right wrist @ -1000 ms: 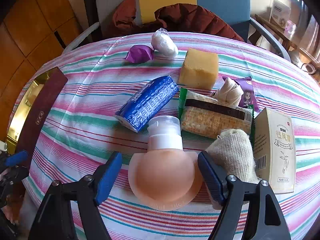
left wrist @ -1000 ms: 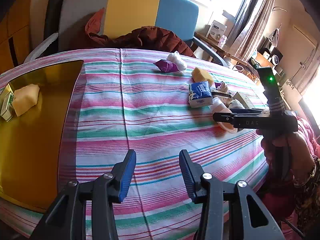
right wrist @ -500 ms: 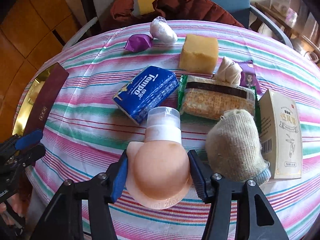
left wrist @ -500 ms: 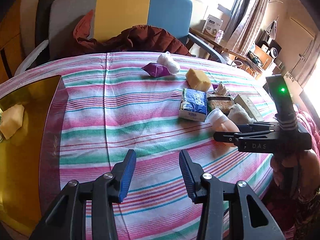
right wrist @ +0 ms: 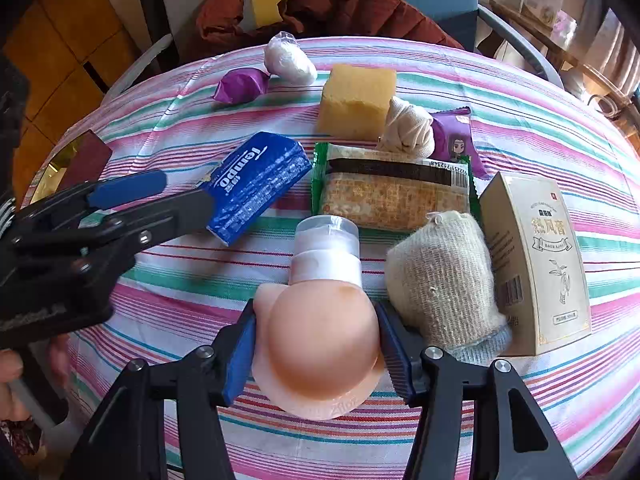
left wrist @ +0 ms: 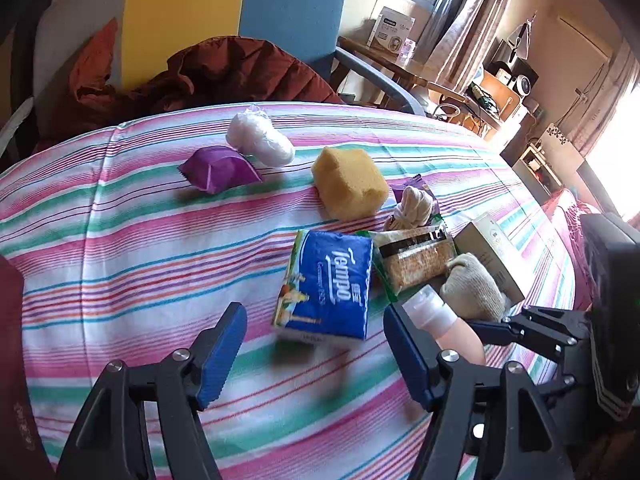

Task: Organize objects
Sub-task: 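Grasp the peach round object with the right tool while the left tool grasps the Tempo pack, then carry the Tempo pack to the gold tray with the left tool while the right tool holds the peach object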

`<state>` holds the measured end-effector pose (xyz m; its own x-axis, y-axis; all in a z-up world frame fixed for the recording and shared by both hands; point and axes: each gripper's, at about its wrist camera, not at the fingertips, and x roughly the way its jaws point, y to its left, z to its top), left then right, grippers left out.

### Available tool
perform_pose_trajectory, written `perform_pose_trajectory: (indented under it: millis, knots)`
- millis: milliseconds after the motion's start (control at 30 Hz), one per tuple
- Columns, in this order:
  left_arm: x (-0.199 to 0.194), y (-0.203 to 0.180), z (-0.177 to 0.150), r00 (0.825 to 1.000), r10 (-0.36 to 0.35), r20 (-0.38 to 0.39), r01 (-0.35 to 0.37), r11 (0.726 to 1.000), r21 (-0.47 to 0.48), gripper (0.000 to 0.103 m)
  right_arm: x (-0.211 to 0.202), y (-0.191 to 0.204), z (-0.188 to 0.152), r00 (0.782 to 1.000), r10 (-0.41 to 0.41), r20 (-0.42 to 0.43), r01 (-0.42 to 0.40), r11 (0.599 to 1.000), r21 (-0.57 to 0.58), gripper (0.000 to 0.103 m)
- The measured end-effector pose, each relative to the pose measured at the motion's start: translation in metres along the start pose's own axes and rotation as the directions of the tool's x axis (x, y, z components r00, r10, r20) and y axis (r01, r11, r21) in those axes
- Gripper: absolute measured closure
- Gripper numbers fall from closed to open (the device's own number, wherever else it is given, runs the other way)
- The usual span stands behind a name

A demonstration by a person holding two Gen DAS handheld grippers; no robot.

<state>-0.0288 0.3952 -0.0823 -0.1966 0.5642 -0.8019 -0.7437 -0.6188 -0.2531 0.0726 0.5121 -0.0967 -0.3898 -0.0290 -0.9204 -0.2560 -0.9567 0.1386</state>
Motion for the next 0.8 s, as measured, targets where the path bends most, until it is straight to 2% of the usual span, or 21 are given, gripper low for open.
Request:
perform_pose_trajectory:
  millis: [67,133,200,333,400,433,500,633,800]
  knots:
    - [0.013,-0.004,0.005,1.0,0.001,-0.021,0.0,0.999,0.033,0.031,0.001,-0.002,0.001,1.0,0.009,-0.002,-0.009,1.0,0.009,0.045]
    - [0.024,-0.005,0.006,0.999,0.039,-0.034,-0.037,0.997,0.062,0.031,0.001,-0.004,0.0,1.0,0.018,-0.003,-0.018,1.0,0.017,0.045]
    - [0.028,-0.005,0.005,0.999,0.035,-0.035,-0.032,0.997,0.068,0.031,0.001,-0.004,0.0,1.0,0.025,-0.003,-0.025,0.999,0.025,0.045]
    - [0.037,-0.011,0.003,0.998,0.06,-0.024,-0.057,0.991,0.122,0.031,0.002,-0.003,0.001,1.0,0.026,-0.005,-0.026,0.999,0.024,0.043]
    - [0.038,-0.012,0.0,0.998,0.066,0.01,-0.067,0.986,0.15,0.032,0.001,-0.003,0.001,1.0,0.028,-0.005,-0.027,0.999,0.025,0.042]
    - [0.038,-0.011,-0.002,0.997,0.07,0.03,-0.074,0.984,0.16,0.035,0.001,-0.003,0.0,1.0,0.029,-0.004,-0.029,0.999,0.027,0.042]
    - [0.035,-0.009,-0.007,0.993,0.099,0.061,-0.108,0.979,0.172,0.05,0.001,-0.003,-0.001,1.0,0.027,-0.004,-0.027,0.999,0.022,0.041]
    - [0.023,0.007,-0.014,0.991,0.09,0.094,-0.101,0.988,0.12,0.05,-0.001,0.003,0.0,1.0,0.016,0.017,-0.016,1.0,-0.008,0.043]
    - [0.005,0.026,-0.034,0.981,0.121,0.15,-0.131,0.989,0.061,0.05,-0.003,0.017,0.001,0.997,0.073,0.04,-0.071,0.997,-0.042,0.045]
